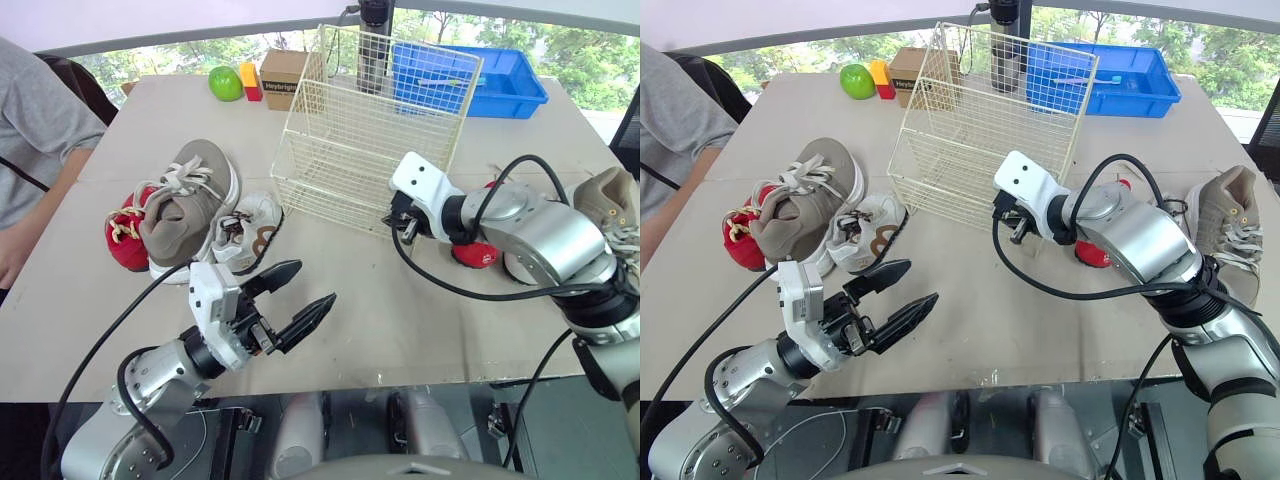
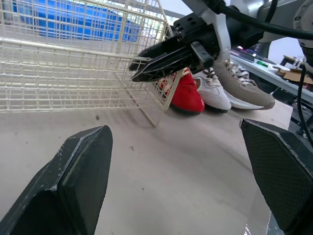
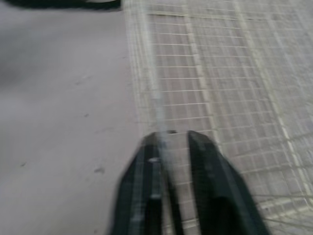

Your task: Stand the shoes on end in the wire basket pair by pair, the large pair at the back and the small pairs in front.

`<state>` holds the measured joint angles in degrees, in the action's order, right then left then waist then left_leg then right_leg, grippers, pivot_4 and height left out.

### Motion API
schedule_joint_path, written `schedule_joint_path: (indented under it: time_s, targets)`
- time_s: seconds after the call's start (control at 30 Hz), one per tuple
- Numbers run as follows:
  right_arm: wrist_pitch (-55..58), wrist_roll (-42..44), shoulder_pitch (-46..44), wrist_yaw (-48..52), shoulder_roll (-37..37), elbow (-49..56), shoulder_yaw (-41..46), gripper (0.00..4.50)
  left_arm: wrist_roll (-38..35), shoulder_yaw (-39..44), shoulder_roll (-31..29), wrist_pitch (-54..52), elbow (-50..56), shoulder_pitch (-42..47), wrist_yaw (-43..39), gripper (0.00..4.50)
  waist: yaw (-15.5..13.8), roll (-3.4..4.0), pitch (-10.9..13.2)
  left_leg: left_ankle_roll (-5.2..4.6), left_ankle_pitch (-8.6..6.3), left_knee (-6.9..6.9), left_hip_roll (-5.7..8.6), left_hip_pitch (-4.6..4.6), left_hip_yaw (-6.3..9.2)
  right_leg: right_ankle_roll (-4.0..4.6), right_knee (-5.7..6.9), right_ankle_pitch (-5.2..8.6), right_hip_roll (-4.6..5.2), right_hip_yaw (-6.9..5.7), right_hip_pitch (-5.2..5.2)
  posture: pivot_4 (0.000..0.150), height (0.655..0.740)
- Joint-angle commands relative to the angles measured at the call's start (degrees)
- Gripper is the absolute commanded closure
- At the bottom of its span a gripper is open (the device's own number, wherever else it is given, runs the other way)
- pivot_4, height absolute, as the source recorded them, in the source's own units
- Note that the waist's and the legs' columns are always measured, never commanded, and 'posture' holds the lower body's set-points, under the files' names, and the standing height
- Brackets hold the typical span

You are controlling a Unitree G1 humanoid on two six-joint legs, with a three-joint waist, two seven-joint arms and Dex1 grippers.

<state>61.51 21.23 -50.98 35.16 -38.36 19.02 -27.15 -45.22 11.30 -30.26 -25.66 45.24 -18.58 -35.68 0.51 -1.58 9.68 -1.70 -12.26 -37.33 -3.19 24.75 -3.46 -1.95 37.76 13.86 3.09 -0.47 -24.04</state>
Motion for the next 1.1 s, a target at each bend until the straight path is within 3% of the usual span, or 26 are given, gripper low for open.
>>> schedule_joint_path:
  time_s: [0.03, 0.23, 0.43, 0.83, 0.97, 1.1]
  targets:
    - [-10.9, -4.78, -1.74, 10.95, -6.59, -2.31, -2.63, 4.45, 0.1, 1.65, -0.18, 2.3, 1.88, -1.26, -0.56, 0.0, -0.03, 0.03, 0.02, 0.0, 0.0, 0.0, 0.0, 0.0, -0.02, 0.0, 0.0, 0.0, 0.02, 0.01, 0.0, 0.15, 0.74]
    - [-36.15, -12.04, -0.27, 26.04, -12.24, -12.82, -3.06, 4.45, 0.85, 4.29, -0.92, 5.38, 0.28, -4.89, -4.39, 0.0, 0.19, 0.04, 0.03, 0.0, 0.0, 0.01, 0.02, -0.02, -0.08, 0.0, -0.05, 0.01, -0.08, 0.03, -0.01, 0.15, 0.74]
    - [-48.9, -15.15, -0.44, 33.78, -12.2, -20.0, -0.57, 4.45, 1.67, 8.64, -0.94, 9.26, -1.72, -10.76, -8.69, 0.0, 0.14, 0.04, 0.04, 0.0, 0.0, 0.01, -0.01, -0.04, -0.23, 0.0, -0.05, 0.01, -0.09, 0.04, -0.02, 0.15, 0.74]
    - [-54.29, -17.01, 2.45, 36.22, -10.3, -24.15, 4.4, 4.45, 1.86, 12.39, 1.58, 13.79, -4.03, -15.72, -10.09, 0.0, -0.09, 0.04, 0.04, 0.01, -0.01, -0.01, -0.02, -0.02, -0.22, 0.01, -0.08, 0.01, 0.03, 0.03, -0.01, 0.15, 0.74]
    - [-52.21, -10.93, 3.23, 38.14, -7.92, -23.72, 8.83, 4.45, 1.91, 15.15, 5.38, 14.18, -4.87, -15.88, -4.2, 0.0, -0.14, 0.03, 0.05, 0.01, -0.01, -0.02, -0.03, -0.02, -0.22, 0.01, -0.08, 0.01, 0.03, 0.03, 0.0, 0.15, 0.74]
    - [-48.95, -3.55, 6.04, 37.96, -6.33, -18.84, 15.66, 3.06, 2.82, 19.73, 9.38, 13.23, -5.59, -15.45, 5.14, 0.0, -0.06, 0.02, 0.05, 0.0, -0.01, 0.0, -0.04, -0.02, -0.1, 0.01, -0.05, 0.0, 0.0, 0.05, -0.01, 0.15, 0.74]
